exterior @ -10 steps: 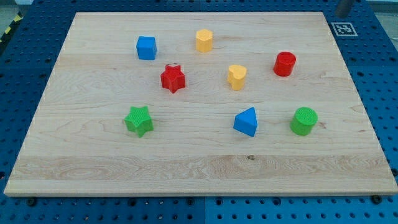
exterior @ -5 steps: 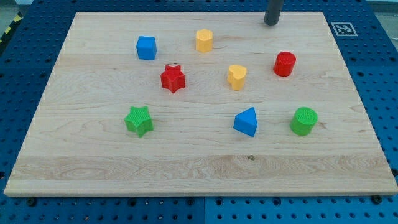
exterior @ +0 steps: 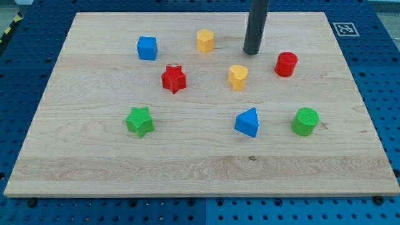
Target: Move red circle right a bit
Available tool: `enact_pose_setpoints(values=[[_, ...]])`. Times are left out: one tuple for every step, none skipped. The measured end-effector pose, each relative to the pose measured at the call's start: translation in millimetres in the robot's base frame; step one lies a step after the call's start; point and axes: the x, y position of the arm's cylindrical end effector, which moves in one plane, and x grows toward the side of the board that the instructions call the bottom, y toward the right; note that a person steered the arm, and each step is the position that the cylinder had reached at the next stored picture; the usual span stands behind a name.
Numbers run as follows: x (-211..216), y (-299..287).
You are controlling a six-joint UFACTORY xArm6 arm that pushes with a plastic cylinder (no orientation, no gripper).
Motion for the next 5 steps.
enact_pose_setpoints(values=[[28, 0], [29, 1], [30, 31], [31, 53], [33, 49]])
